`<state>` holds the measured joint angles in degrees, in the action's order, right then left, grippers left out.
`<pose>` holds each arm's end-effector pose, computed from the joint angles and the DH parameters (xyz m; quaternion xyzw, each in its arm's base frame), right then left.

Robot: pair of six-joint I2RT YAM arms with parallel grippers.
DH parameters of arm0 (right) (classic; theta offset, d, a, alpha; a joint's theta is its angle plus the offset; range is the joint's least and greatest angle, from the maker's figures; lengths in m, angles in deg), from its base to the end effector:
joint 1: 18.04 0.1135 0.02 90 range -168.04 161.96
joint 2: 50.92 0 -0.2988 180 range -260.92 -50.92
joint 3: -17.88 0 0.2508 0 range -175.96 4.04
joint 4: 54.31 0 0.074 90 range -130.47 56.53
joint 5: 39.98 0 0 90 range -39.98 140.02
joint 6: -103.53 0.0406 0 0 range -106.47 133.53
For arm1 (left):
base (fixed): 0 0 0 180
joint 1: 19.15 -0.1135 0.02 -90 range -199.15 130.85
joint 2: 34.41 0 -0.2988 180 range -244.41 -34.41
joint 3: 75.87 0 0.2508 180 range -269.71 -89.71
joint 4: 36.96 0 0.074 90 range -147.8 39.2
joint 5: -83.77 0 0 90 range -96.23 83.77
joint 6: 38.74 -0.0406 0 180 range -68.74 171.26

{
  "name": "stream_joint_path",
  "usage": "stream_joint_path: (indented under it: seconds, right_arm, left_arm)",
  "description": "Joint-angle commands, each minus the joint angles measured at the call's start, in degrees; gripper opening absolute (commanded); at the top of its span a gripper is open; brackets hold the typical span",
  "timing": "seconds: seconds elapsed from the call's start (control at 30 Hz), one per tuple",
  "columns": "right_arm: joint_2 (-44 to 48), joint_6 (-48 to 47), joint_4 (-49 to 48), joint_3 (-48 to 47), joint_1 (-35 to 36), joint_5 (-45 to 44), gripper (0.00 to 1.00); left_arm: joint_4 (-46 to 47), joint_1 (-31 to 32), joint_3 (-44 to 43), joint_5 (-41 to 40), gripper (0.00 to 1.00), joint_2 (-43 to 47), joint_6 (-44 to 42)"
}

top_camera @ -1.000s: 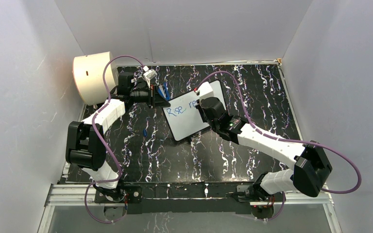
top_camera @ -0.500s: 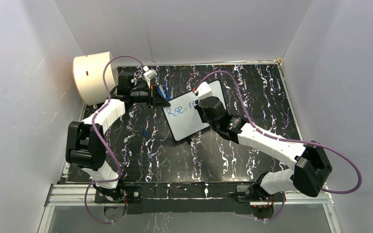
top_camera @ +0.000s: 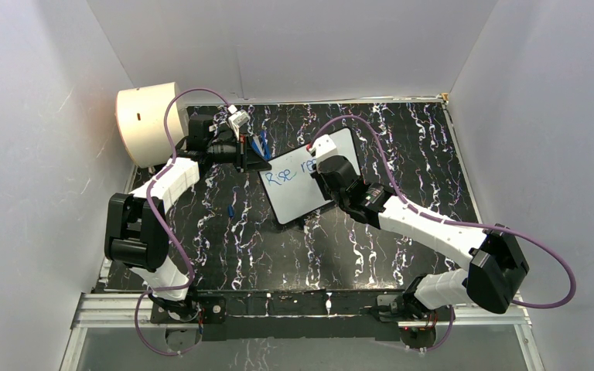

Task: Write a sentence on the whiteboard

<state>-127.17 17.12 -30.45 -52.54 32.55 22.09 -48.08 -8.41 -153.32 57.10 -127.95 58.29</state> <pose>0.2013 0.2150 0.3238 -0.2234 0.8179 0.0362 0.5290 0.3484 -0.1030 0.3001 0.2968 0.7173 -0.5112 0.3689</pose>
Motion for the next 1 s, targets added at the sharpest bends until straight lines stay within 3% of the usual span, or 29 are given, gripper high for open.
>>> stream_joint_path:
  seconds: [0.0, 0.97]
  right_arm:
    - [-0.36, 0.62, -0.43, -1.33, -0.23, -1.33, 0.00]
    - [-0.35, -2.45, -8.31, -2.25, -1.03, -3.56, 0.00]
  left_arm:
    - [-1.72, 0.76, -1.51, 2.52, 0.00, 0.54, -1.00]
    - [-2.34, 0.99, -1.67, 2.58, 0.00, 0.19, -1.64]
